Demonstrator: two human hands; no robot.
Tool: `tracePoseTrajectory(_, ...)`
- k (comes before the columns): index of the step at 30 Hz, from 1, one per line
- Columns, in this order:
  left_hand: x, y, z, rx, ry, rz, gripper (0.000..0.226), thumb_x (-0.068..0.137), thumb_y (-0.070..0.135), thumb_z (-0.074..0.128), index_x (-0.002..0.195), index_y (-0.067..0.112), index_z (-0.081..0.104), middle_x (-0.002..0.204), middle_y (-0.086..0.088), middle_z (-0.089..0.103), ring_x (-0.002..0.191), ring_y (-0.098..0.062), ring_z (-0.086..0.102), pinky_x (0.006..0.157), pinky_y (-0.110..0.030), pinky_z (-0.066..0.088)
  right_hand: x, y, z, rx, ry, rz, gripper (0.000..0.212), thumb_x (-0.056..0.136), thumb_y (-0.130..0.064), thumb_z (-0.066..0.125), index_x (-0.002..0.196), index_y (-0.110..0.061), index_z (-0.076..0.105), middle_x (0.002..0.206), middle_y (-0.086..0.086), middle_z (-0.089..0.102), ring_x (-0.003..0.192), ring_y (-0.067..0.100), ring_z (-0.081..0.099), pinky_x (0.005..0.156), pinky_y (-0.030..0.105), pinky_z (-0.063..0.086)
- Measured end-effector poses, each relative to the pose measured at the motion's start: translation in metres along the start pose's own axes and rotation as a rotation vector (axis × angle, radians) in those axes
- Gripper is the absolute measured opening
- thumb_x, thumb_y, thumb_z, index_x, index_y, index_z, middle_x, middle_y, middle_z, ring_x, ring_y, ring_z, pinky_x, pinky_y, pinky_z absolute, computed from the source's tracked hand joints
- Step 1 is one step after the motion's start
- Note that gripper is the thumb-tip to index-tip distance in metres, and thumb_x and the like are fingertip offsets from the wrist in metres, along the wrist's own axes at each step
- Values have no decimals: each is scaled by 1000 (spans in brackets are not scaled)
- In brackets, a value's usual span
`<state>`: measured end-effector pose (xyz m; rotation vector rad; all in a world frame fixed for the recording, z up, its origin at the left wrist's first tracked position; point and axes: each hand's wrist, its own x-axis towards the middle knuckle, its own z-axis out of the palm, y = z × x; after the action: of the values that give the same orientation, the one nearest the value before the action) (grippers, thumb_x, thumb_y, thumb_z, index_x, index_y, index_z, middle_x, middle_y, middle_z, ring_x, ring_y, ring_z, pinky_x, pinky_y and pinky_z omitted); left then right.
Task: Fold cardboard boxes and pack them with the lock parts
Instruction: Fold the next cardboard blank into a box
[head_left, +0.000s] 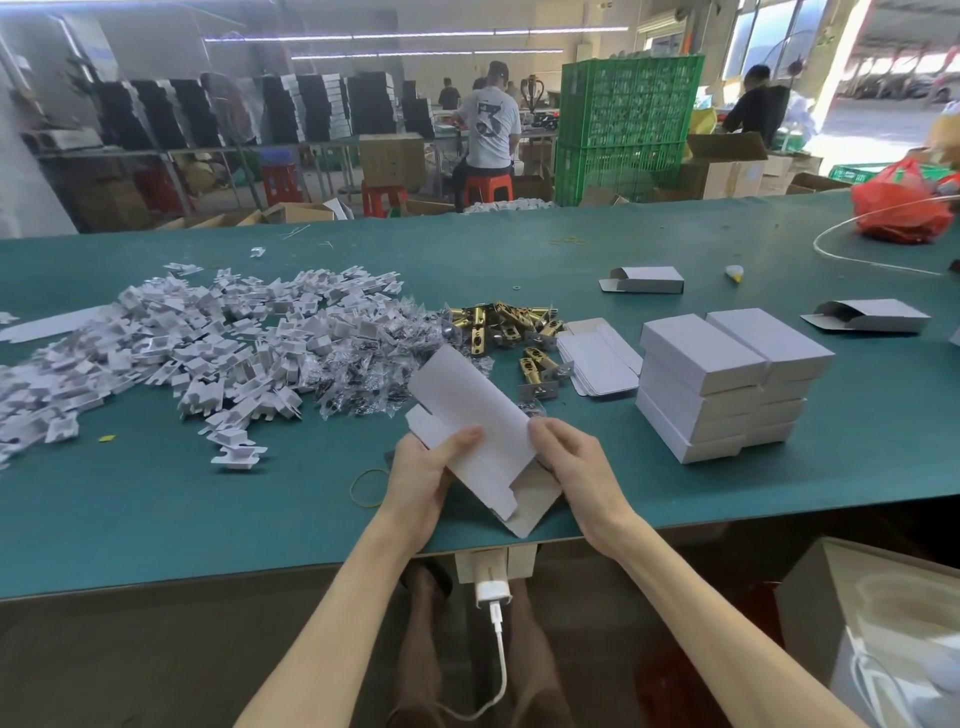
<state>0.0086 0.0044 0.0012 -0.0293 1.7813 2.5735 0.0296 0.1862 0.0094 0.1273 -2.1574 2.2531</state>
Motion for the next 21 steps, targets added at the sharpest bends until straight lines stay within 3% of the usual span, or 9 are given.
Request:
tracePoseTrajectory(5,0,-2,2,25,13,11,42,86,26,77,120,2,68,115,-14,77,102,-28,74,83,-38,61,0,2,0,3,-20,-15,19,99,-23,64,114,-16,73,100,4,77,86,17,70,75,32,55)
tracePoseTrajectory(11,2,-3,2,39,47,-5,34,104,27,59,126,1,63,117,-14,76,102,-26,72,87,-39,60,2,6,1,-37,42,-38,17,99,-29,64,108,-20,75,96,-3,77,88,18,71,72,27,55)
tracePoseTrajectory(16,1,-2,3,64,14,-9,28,105,20,58,126,3,64,119,-15,75,103,-28,73,88,-40,60,1,2,2,-43,17,-15,22,97,-43,62,105,-27,74,89,-13,72,81,3,67,63,18,55)
tracePoseTrajectory(21,0,-4,4,58,12,2,27,101,20,64,124,5,64,120,-16,75,104,-30,71,92,-46,58,2,5,1,-56,2,-39,21,101,-29,60,113,-19,74,98,-6,76,85,7,69,67,21,54)
